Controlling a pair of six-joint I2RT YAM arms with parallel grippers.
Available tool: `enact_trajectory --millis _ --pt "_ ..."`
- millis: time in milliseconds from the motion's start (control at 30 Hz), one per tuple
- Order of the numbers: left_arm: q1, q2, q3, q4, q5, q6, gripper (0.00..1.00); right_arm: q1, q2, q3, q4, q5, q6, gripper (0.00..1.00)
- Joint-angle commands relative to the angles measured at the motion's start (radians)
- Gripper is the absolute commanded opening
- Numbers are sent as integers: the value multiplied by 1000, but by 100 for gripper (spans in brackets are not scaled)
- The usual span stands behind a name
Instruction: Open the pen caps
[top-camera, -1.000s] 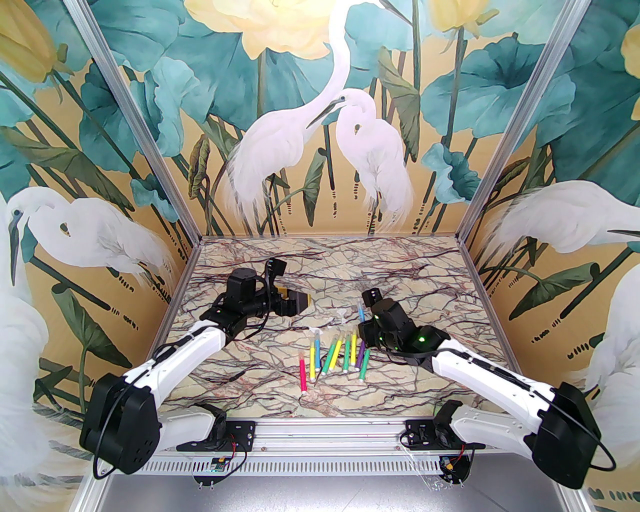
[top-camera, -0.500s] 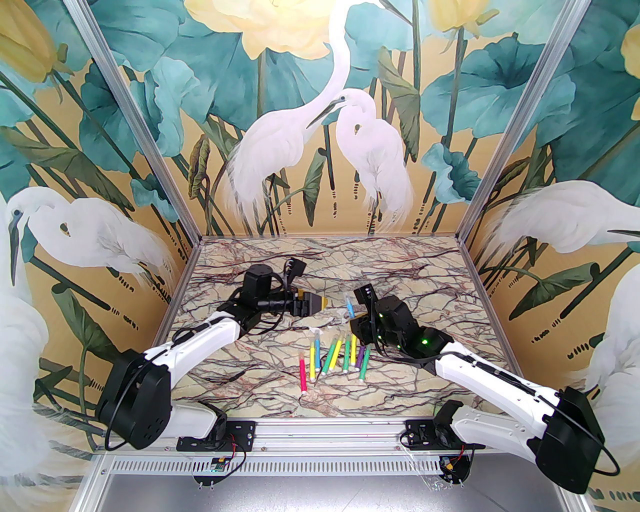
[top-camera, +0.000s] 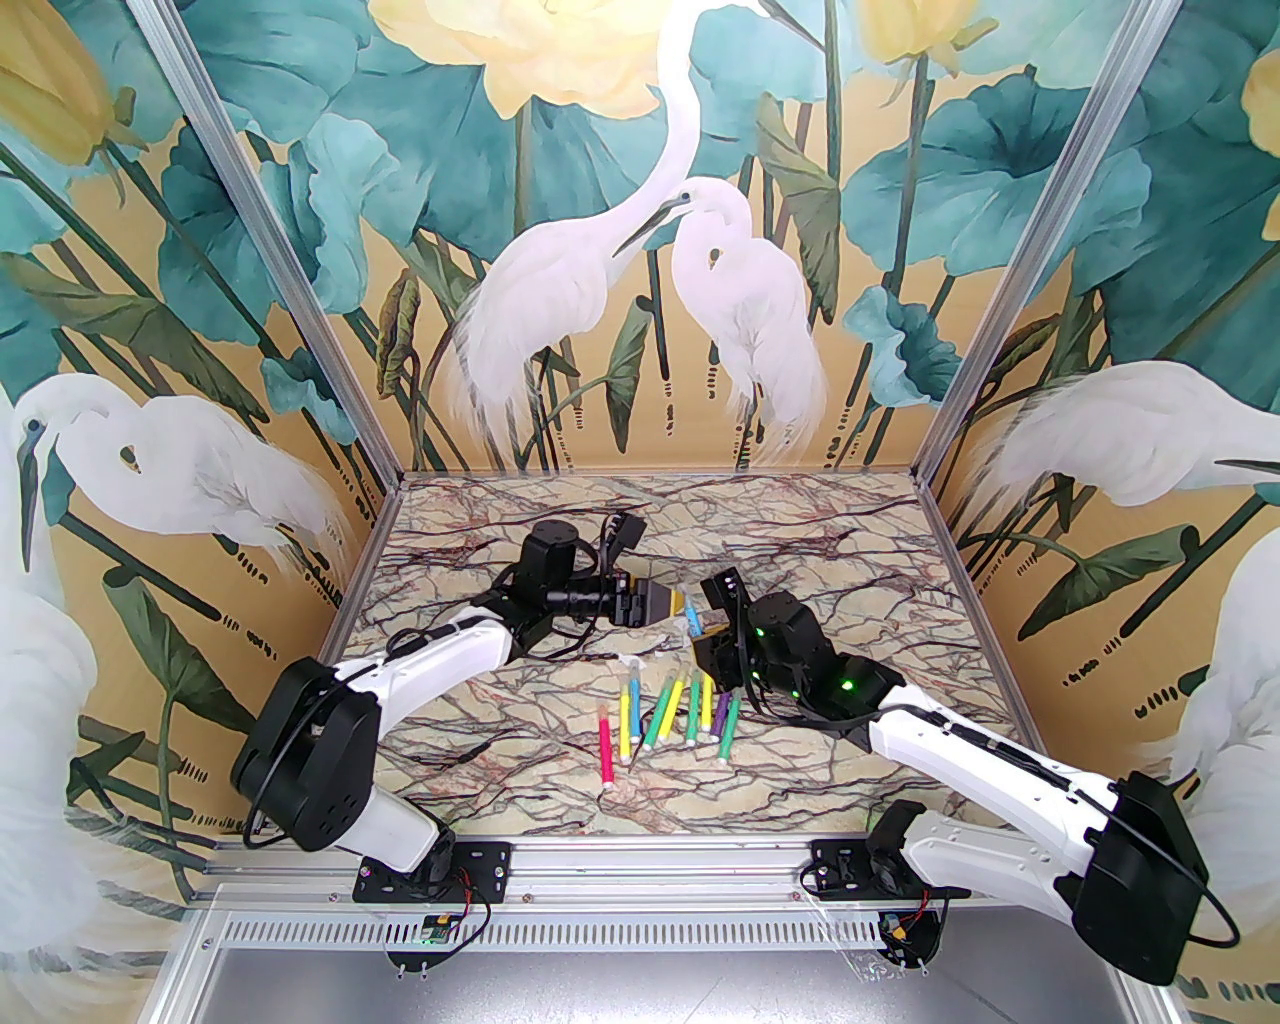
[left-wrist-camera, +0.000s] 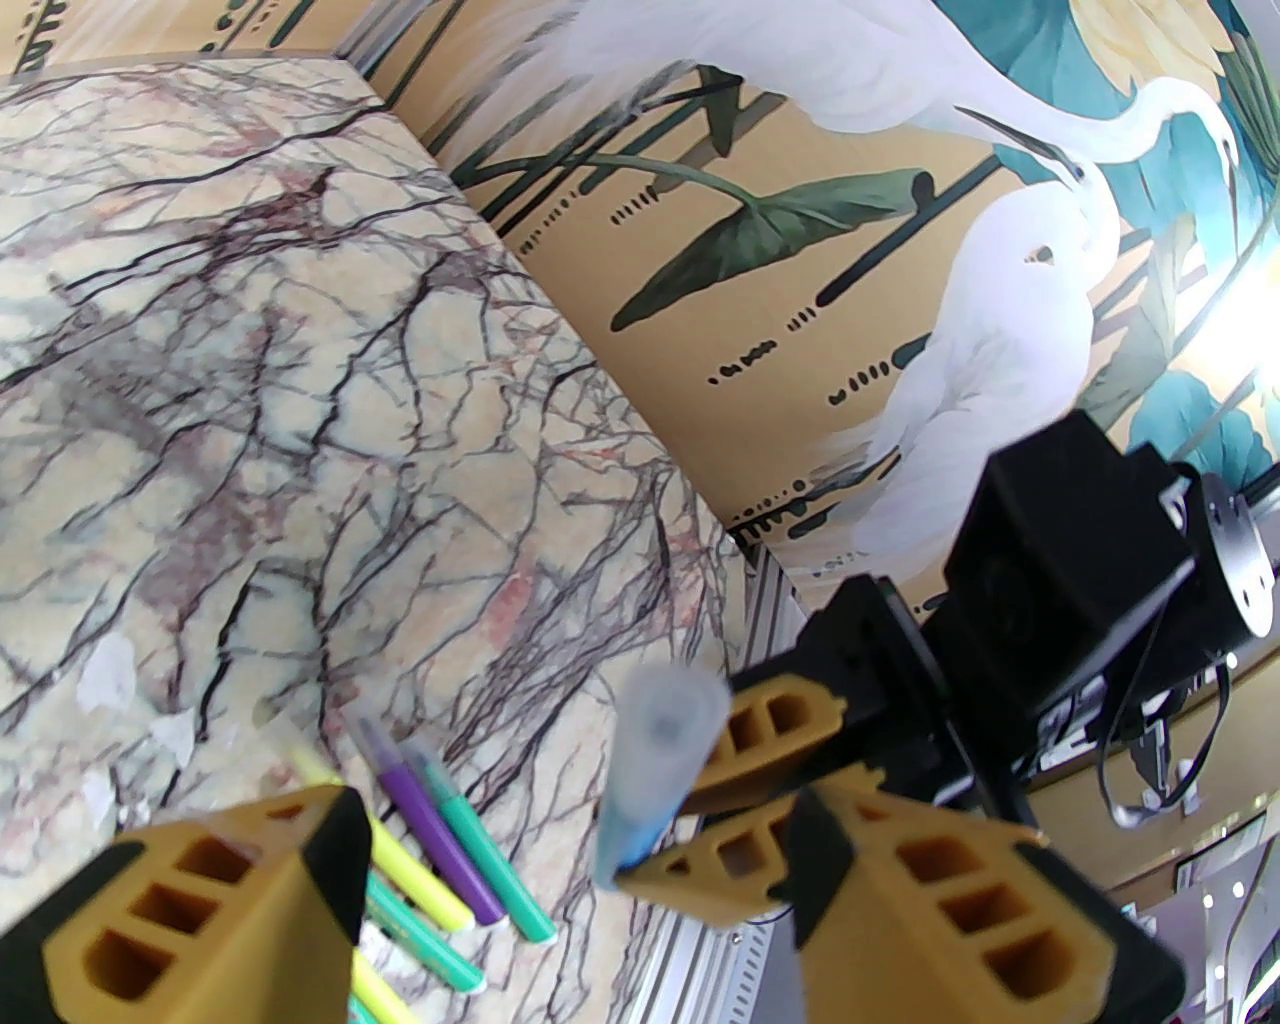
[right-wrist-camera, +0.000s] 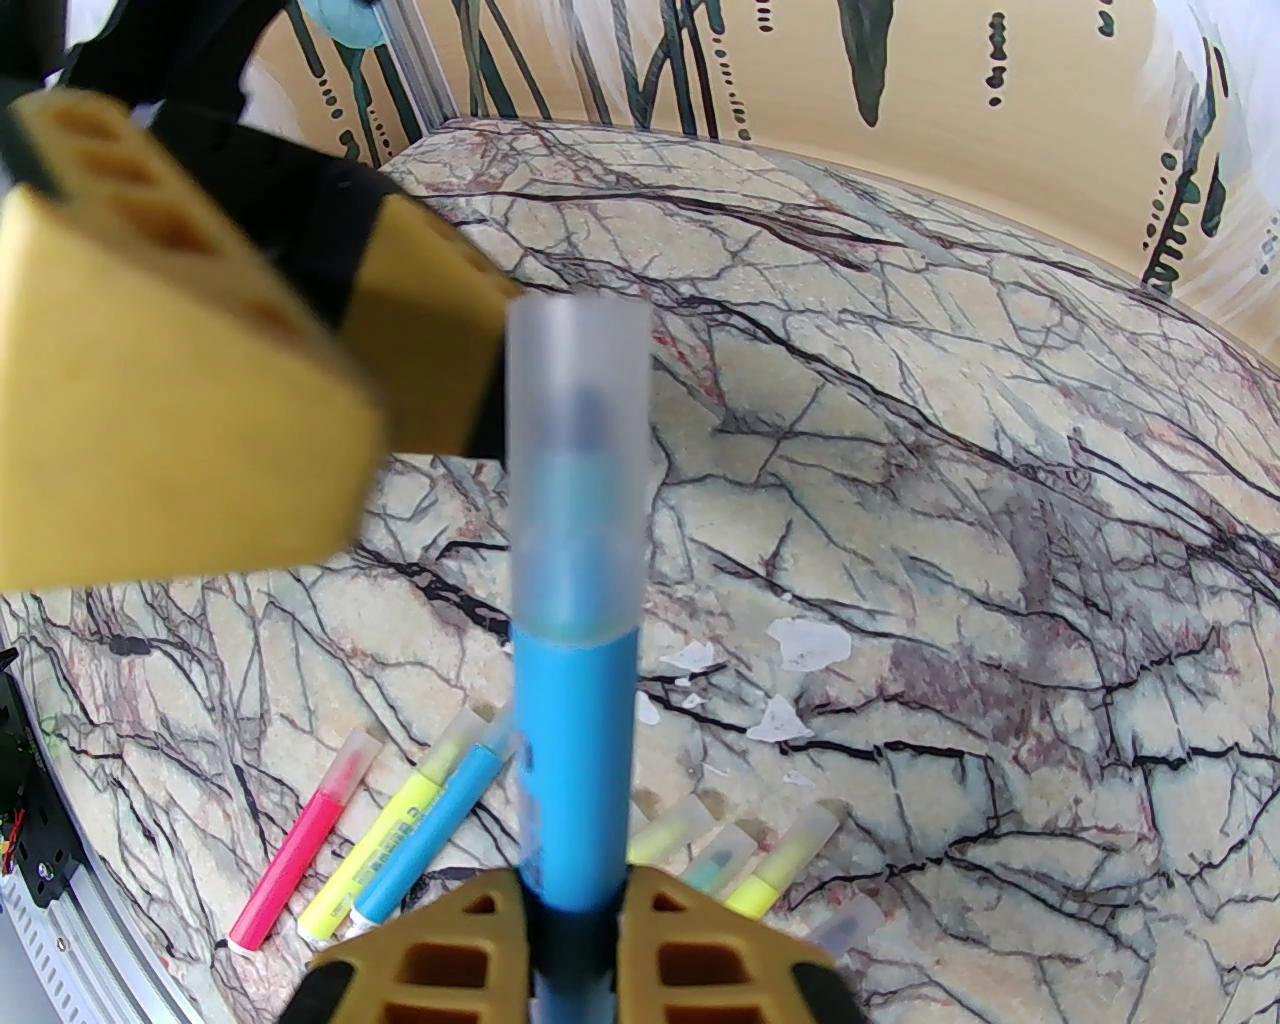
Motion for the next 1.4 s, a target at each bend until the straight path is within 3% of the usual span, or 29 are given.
enact_trajectory --millis 0,200,867,967,1133,1367 --pt "-18 28 39 44 37 -24 68 8 6 -5 32 -13 -12 14" --pt "-25 52 57 56 62 -46 50 10 8 -9 42 -9 -13 14" --pt "-26 51 57 64 57 -62 23 10 3 -26 62 -7 -12 14" --pt "-25 50 57 69 59 -65 18 11 1 -32 71 -3 -9 20" --pt "-25 51 56 83 69 -78 14 10 10 -39 94 1 -12 43" --pt "-26 45 57 88 86 -85 11 10 58 -34 143 6 3 42"
